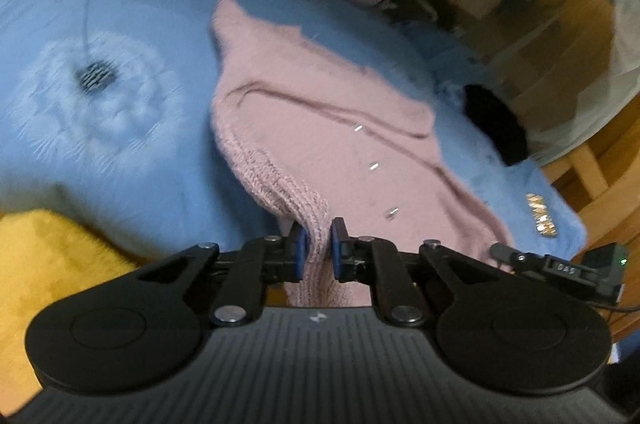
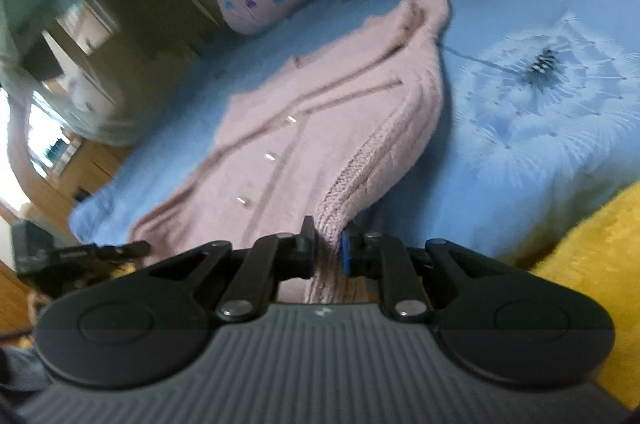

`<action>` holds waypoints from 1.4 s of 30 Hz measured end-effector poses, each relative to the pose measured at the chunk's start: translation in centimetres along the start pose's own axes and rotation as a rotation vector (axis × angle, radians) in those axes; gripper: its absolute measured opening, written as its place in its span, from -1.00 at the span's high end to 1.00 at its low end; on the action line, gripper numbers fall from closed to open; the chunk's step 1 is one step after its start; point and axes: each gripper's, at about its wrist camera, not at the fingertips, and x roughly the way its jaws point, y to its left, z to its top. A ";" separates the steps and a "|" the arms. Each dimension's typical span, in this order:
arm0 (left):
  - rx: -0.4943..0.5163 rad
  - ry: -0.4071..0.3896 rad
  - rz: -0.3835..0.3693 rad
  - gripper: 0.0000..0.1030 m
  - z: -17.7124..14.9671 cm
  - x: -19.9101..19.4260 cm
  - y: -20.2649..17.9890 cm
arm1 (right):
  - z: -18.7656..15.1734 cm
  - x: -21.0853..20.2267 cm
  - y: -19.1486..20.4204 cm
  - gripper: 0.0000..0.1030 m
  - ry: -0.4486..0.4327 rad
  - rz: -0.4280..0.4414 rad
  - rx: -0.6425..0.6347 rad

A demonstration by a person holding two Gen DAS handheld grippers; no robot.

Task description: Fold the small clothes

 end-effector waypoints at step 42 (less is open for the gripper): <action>0.085 -0.074 0.353 0.78 24.1 23.0 1.3 | 19.5 16.0 -9.5 0.72 -0.268 -0.087 0.214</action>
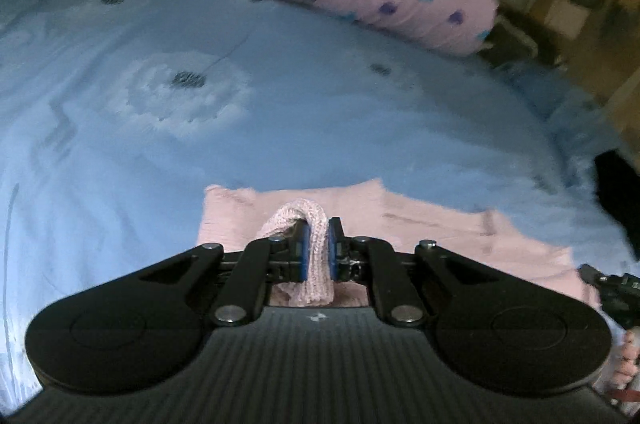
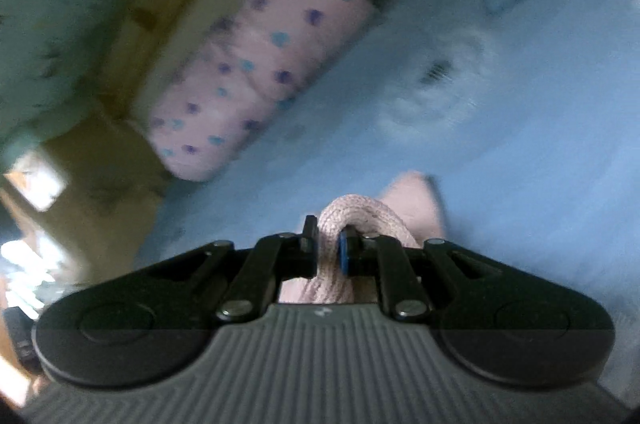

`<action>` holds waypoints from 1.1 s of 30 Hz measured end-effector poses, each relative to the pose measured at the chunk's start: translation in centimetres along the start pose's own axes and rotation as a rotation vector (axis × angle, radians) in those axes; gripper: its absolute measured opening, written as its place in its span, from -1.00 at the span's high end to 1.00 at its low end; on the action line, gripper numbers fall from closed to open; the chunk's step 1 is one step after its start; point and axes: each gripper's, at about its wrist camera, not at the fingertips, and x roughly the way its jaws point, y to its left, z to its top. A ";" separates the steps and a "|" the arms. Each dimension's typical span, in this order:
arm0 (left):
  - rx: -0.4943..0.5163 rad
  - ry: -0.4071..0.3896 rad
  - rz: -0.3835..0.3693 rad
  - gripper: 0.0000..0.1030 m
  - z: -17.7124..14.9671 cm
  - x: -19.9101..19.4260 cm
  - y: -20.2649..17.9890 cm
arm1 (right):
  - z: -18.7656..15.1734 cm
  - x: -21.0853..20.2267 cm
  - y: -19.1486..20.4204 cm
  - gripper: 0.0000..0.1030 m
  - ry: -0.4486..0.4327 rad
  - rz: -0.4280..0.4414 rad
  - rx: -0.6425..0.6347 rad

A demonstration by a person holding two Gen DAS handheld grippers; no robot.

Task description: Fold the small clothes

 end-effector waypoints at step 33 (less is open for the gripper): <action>0.169 -0.041 0.046 -0.22 -1.6 -5.0 0.6 | -4.2 -5.0 10.1 -0.14 0.073 -0.160 -0.671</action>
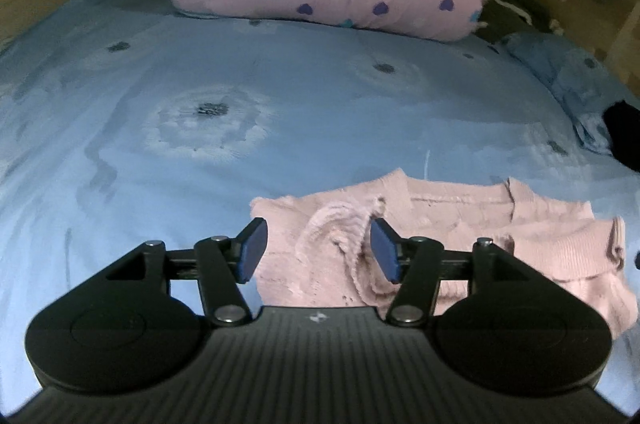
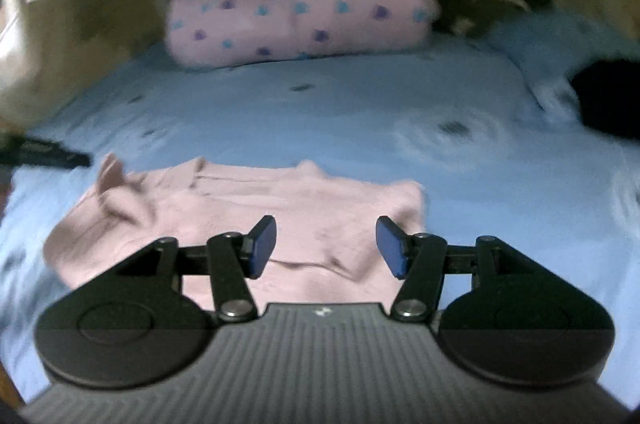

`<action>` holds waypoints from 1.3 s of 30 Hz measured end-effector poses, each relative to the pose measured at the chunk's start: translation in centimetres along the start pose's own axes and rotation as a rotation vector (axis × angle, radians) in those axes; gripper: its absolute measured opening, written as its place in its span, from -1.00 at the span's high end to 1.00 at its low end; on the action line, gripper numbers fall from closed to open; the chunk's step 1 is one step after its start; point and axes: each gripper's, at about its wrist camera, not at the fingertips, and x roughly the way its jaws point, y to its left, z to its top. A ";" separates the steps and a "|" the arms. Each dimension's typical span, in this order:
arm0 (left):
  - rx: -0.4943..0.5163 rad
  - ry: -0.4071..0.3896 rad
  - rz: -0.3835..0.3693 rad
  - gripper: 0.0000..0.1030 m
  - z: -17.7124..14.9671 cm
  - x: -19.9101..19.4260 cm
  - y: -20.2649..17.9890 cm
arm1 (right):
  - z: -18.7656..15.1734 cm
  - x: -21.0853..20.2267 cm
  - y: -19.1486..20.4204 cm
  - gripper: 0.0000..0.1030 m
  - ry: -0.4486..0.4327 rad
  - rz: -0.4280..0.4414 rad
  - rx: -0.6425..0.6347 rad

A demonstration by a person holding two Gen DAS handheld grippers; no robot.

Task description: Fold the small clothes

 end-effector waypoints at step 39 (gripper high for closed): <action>0.005 0.036 -0.143 -0.22 -1.7 5.4 1.0 | 3.6 15.3 5.4 0.36 0.276 0.323 0.063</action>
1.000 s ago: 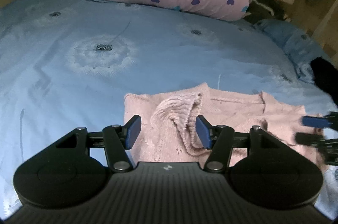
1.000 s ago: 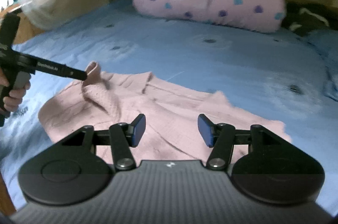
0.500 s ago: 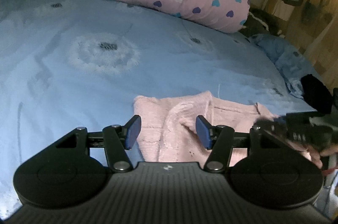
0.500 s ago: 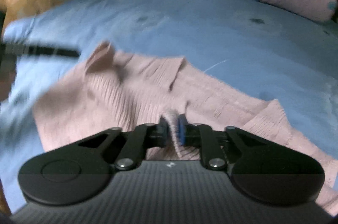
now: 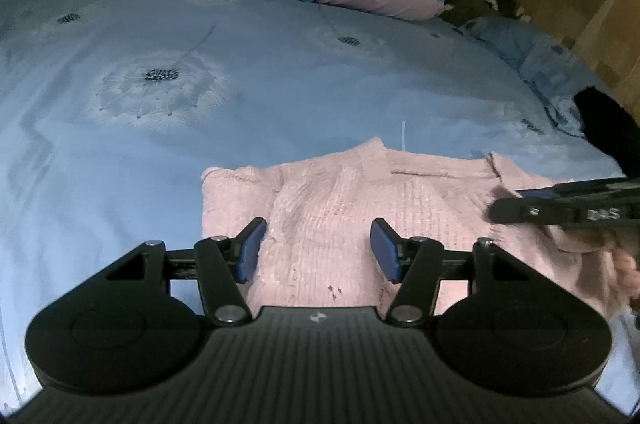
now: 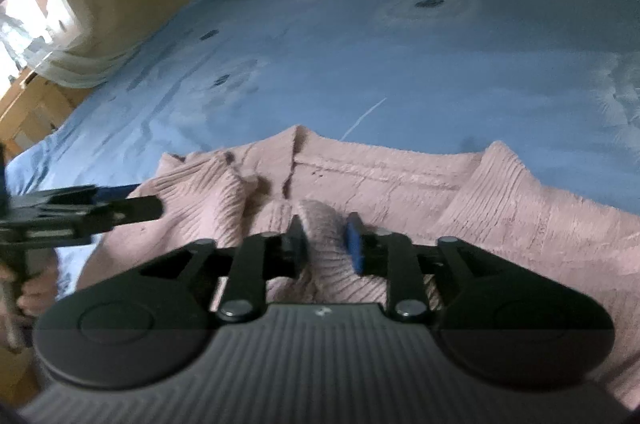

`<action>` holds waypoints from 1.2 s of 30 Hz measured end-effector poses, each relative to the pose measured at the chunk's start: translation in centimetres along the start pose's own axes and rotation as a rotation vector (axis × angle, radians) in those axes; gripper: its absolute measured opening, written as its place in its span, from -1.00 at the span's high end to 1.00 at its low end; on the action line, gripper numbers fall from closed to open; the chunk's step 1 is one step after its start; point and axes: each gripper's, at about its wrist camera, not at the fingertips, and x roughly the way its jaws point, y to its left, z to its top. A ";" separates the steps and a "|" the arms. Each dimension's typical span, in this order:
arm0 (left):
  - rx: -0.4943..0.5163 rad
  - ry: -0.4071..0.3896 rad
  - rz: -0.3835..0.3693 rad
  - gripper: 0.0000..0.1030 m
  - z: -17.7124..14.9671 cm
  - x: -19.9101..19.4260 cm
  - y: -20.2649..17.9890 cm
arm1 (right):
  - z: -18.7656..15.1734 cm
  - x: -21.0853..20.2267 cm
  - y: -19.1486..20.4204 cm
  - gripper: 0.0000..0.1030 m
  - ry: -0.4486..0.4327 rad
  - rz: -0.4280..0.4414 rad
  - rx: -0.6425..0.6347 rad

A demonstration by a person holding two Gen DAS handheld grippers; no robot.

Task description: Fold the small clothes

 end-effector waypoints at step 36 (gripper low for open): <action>-0.018 -0.098 0.276 0.16 1.6 1.7 2.5 | 1.5 3.8 0.5 0.32 -0.082 -0.103 -0.043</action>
